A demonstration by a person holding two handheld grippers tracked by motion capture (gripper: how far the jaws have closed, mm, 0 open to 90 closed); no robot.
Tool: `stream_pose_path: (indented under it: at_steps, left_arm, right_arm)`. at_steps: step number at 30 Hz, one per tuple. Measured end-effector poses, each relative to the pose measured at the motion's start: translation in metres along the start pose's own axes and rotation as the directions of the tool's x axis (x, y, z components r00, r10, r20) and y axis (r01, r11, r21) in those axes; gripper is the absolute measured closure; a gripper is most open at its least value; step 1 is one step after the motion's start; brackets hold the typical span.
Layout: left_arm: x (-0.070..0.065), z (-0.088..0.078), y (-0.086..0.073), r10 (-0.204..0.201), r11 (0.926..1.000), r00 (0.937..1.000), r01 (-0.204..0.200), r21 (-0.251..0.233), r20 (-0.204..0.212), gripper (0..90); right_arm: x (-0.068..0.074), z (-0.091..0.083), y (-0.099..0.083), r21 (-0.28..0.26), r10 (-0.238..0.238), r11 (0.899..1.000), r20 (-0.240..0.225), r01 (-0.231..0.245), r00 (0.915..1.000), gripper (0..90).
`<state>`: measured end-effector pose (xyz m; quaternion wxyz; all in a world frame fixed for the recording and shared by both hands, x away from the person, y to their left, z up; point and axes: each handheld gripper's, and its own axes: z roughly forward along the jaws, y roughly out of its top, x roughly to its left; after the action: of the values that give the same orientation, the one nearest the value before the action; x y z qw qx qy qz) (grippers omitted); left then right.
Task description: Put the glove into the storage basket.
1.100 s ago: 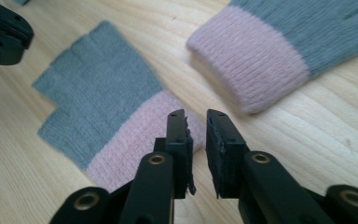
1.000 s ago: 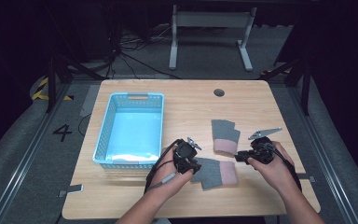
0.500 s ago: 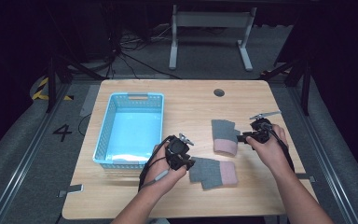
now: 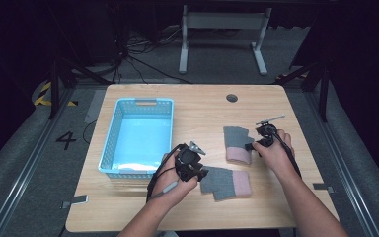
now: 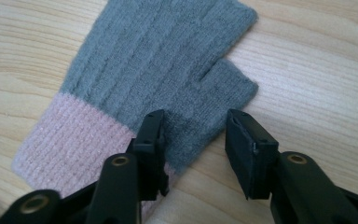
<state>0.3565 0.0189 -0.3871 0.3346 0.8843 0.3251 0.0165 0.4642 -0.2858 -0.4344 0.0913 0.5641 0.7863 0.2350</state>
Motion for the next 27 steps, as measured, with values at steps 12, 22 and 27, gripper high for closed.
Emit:
stream_pose_path:
  at_steps: [12,22,27]
  left_arm:
    - [0.003,-0.001,-0.001,-0.011,0.9999,0.9999,0.011,0.001,0.003,68.6]
    - [0.002,0.000,0.000,-0.010,0.9999,0.9999,0.010,0.004,0.011,68.6]
    - [0.000,0.002,0.002,-0.004,0.9999,0.9999,0.004,0.013,0.012,68.7]
  right_arm:
    - [0.002,-0.009,0.001,-0.043,-0.053,0.998,-0.023,0.052,0.9983,87.0]
    - [-0.004,-0.071,-0.005,-0.152,-0.089,0.984,0.013,0.090,0.9959,87.3]
    - [-0.015,-0.105,-0.015,-0.149,-0.095,0.983,0.099,0.109,0.9905,87.2]
